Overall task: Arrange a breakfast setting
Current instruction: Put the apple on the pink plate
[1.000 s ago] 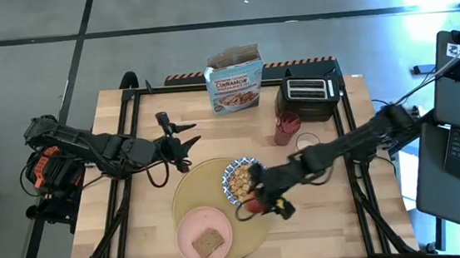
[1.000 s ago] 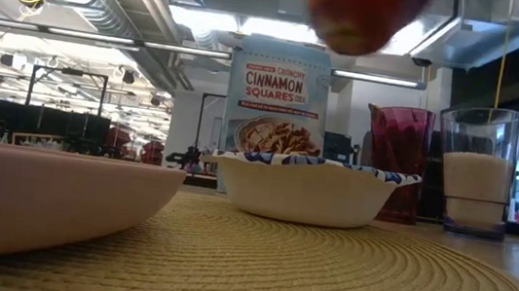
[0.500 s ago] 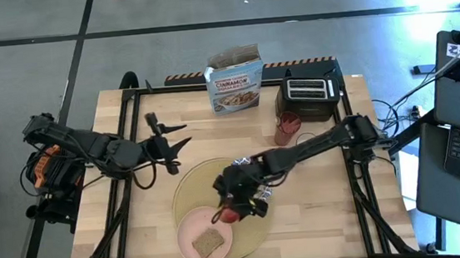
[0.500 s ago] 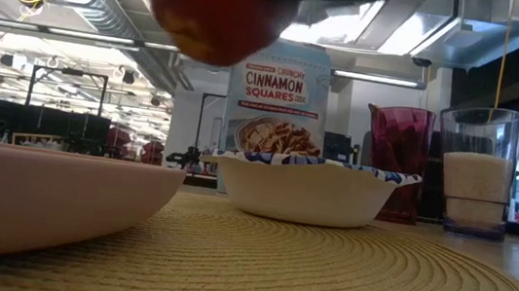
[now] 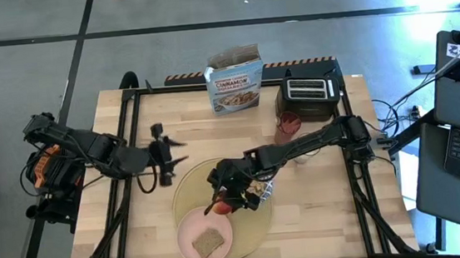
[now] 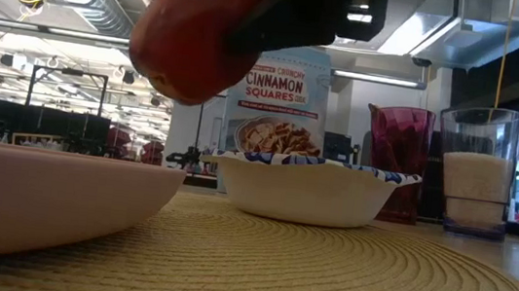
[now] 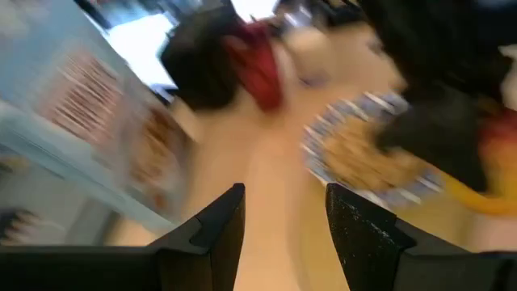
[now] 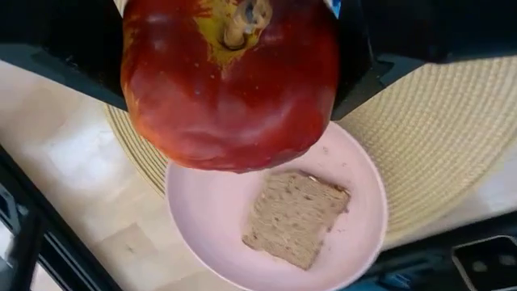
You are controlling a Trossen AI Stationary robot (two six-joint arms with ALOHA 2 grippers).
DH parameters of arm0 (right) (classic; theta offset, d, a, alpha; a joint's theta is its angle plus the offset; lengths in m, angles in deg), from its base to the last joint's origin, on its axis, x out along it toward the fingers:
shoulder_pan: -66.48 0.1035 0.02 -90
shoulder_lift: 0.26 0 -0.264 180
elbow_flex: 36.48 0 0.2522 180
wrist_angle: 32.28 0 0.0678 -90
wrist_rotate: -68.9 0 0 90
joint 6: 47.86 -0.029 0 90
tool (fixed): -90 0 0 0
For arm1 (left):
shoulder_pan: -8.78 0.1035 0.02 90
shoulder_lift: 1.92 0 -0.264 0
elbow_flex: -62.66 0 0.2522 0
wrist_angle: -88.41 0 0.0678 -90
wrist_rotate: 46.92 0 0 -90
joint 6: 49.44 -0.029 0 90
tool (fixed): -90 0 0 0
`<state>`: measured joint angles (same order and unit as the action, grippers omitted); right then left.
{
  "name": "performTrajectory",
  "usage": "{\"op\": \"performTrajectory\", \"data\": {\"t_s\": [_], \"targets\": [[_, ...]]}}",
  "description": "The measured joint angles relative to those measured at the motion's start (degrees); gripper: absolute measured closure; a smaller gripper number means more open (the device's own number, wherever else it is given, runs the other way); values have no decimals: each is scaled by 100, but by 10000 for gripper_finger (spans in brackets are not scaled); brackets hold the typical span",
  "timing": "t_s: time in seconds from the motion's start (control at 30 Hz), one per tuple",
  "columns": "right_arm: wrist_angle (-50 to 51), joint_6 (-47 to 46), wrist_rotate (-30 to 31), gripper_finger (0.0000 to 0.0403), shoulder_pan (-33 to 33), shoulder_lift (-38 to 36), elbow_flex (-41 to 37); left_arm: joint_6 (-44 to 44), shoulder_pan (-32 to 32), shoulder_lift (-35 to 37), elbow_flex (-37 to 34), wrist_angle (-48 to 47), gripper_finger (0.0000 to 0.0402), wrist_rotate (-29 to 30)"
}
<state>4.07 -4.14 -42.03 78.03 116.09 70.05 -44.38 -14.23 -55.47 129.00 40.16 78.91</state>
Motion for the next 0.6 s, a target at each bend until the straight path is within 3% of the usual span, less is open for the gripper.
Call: {"op": "performTrajectory", "data": {"t_s": [0.13, 0.33, 0.4, 0.6], "targets": [[-10, -59, 575, 92, -2, 0, 0, 987, -373, -68, 0, -547, 237, -357], [-443, -190, 1266, 90, -36, -2, -2, 1428, -1230, -440, 0, -737, 237, -193], [-524, -330, 1173, 90, -81, -2, -2, 1640, -1478, -601, 0, -765, 237, -94], [-487, -190, 29, 89, -106, -4, -2, 2720, -1907, -1072, 0, -1143, 237, -162]]}}
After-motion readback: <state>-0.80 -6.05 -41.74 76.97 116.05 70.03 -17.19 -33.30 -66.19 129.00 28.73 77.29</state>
